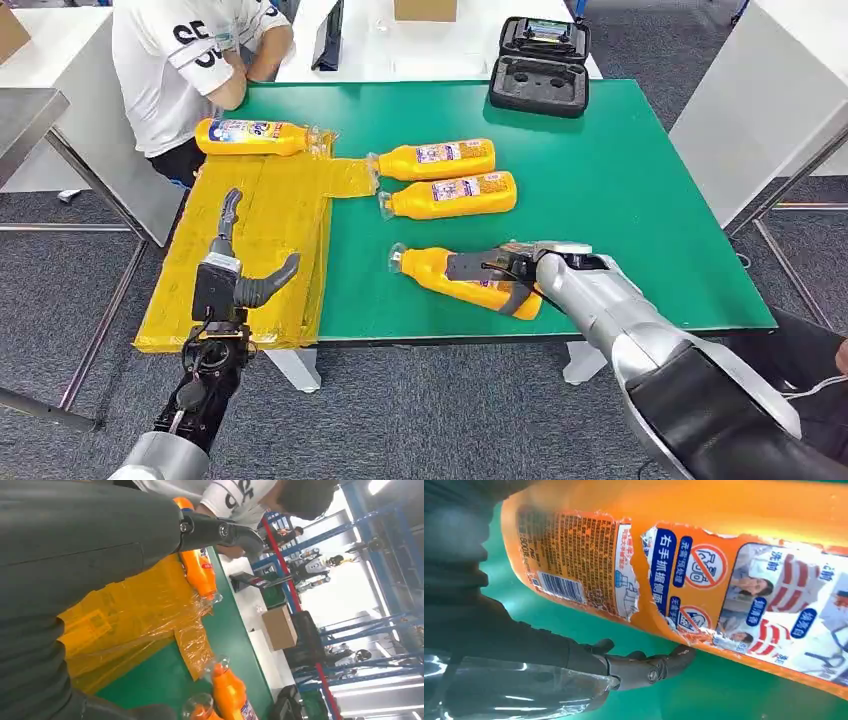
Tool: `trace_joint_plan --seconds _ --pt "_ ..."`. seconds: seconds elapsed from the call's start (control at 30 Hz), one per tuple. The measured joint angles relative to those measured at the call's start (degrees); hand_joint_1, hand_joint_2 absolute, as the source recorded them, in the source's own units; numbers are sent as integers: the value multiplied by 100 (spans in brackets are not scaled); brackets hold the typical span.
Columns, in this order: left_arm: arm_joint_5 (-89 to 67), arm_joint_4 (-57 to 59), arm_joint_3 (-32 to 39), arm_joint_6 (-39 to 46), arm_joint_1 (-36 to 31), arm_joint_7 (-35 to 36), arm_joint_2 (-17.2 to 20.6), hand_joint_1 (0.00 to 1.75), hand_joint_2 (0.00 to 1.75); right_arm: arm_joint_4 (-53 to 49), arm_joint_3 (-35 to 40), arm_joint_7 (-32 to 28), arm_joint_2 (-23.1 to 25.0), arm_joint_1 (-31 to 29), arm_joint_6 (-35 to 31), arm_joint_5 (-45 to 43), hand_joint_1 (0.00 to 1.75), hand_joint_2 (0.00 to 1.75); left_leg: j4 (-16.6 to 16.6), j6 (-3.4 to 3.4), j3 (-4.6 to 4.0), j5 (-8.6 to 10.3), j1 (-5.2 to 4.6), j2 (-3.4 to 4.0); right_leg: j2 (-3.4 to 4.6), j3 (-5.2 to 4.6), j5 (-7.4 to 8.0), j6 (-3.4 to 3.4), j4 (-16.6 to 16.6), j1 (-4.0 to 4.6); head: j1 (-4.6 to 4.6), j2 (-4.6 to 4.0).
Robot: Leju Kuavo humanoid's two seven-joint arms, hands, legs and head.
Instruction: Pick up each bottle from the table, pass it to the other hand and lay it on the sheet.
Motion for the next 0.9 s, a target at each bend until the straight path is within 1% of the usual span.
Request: trace_joint_plan --seconds 0.13,0.17,0.2,0.23,0.27,0.3,0.63,0.67,0.73,0.77,0.8,0.83,0.9 --pt "0 0 0 0 39 6 0 0 175 4 28 50 7 -1 28 54 0 175 0 0 0 0 0 0 0 0 0 0 0 0 0 0" --pt "0 0 0 2 42 7 0 0 175 4 39 52 7 -1 28 57 9 175 0 0 0 0 0 0 0 0 0 0 0 0 0 0" --pt "0 0 2 13 46 7 0 0 175 7 50 52 7 -1 24 66 24 175 0 0 0 0 0 0 0 0 0 0 0 0 0 0" --pt "0 0 2 26 50 7 0 0 175 7 63 52 9 0 20 87 47 175 0 0 0 0 0 0 0 0 0 0 0 0 0 0" --pt "0 0 4 35 56 7 2 0 175 11 74 52 9 1 17 101 103 175 0 0 0 0 0 0 0 -1 0 0 0 0 0 0" --pt "2 0 7 37 62 7 0 0 175 15 85 52 7 1 15 109 138 175 0 0 0 0 0 0 0 -1 0 0 0 0 0 0" --pt "7 0 15 35 131 7 2 0 175 31 146 46 -9 25 -7 155 138 175 0 0 1 0 0 2 1 -1 0 0 0 0 -2 0" --pt "7 0 15 35 134 7 0 0 175 31 149 44 -9 28 -7 155 152 175 0 0 1 0 0 2 1 -1 0 0 0 0 0 0" --pt "7 0 15 35 137 7 0 0 175 31 151 44 -9 30 -9 155 166 175 0 0 1 0 0 2 1 -1 0 0 0 1 2 0" --pt "7 0 15 35 137 7 0 0 175 31 151 44 -9 31 -9 155 164 175 0 0 1 0 1 2 1 -1 0 0 0 1 -2 0" --pt "7 0 15 35 137 7 0 0 175 31 151 44 -9 31 -9 155 171 175 0 0 1 0 1 2 1 -1 0 0 0 1 0 0" --pt "7 0 15 35 137 7 0 0 175 31 151 44 -9 31 -11 153 169 175 0 0 1 0 1 2 1 -1 0 0 0 1 0 0" --pt "0 0 15 33 138 9 0 0 175 31 151 33 -11 34 -30 153 171 175 0 0 1 0 1 2 1 -1 0 0 0 1 0 0"
